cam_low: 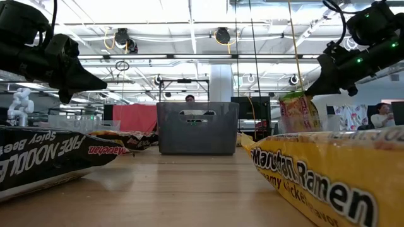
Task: Sort Maruchan noodles
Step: Put the middle left green noodle pack into the right transparent bin
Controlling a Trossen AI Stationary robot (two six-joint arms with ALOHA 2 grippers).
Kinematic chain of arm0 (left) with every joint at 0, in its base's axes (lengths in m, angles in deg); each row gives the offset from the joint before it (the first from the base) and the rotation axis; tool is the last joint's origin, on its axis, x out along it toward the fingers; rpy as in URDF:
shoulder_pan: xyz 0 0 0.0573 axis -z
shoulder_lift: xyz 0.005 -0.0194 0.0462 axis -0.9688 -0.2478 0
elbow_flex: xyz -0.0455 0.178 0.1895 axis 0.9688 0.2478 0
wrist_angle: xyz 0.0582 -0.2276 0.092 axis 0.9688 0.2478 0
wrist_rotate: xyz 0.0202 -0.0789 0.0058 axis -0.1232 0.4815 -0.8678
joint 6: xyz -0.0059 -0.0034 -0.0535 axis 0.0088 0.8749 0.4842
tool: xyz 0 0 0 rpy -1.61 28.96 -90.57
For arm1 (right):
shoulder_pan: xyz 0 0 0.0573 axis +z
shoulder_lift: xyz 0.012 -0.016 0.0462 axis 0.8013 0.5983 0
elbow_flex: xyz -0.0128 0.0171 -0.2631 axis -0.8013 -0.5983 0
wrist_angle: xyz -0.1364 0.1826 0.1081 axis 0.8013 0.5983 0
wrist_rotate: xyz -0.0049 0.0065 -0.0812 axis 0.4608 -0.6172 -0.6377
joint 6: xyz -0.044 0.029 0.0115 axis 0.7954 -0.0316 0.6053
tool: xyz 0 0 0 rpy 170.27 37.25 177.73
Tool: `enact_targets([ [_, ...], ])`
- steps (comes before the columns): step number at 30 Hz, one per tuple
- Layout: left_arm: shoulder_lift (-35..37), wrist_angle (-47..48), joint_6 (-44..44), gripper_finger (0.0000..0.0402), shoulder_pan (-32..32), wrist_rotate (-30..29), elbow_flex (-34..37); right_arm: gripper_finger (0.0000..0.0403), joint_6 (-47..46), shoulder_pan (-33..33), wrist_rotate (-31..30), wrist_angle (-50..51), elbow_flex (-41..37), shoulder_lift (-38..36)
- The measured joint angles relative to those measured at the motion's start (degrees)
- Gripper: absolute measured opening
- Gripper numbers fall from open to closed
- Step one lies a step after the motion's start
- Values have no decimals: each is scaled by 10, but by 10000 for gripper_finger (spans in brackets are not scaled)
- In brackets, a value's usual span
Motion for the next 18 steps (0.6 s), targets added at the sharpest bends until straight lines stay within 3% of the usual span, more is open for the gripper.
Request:
enact_targets([
  [18,0,0,0,6,0,0,0,0,-11,58,2,77,0,0],
])
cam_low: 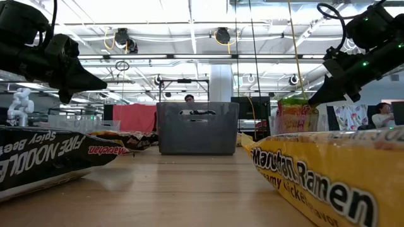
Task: Sort Maruchan noodles
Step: Put the middle left green noodle pack into the right transparent bin
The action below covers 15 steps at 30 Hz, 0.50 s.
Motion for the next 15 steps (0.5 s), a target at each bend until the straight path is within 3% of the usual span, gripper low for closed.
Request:
enact_targets([
  [10,0,0,0,6,0,0,0,0,4,10,19,-3,0,0],
  [15,0,0,0,6,0,0,0,0,-1,10,59,-25,2,0],
])
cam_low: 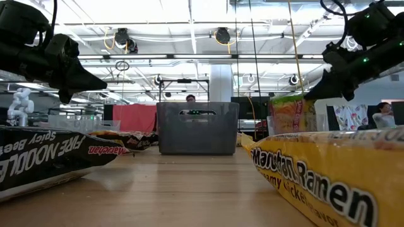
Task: Sort Maruchan noodles
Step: Put the middle left green noodle pack into the right transparent bin
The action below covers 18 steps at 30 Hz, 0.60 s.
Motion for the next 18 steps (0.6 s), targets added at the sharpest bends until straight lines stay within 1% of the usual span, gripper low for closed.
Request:
enact_targets([
  [7,0,0,0,6,0,0,0,0,1,0,2,3,8,0],
  [14,0,0,-2,6,0,0,0,0,-17,0,58,3,8,0],
  [18,0,0,-2,6,0,0,0,0,-18,0,61,4,8,0],
])
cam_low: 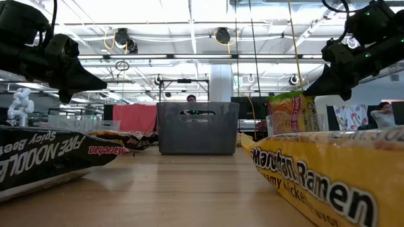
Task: Sort Maruchan noodles
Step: Put the middle left green noodle pack into the right transparent bin
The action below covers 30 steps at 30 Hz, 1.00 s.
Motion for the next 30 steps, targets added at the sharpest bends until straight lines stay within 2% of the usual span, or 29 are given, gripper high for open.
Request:
enact_targets([
  [21,0,0,-1,6,0,0,0,2,-41,0,30,5,0,0],
  [30,0,0,-1,6,0,0,0,47,-41,0,30,4,0,0],
])
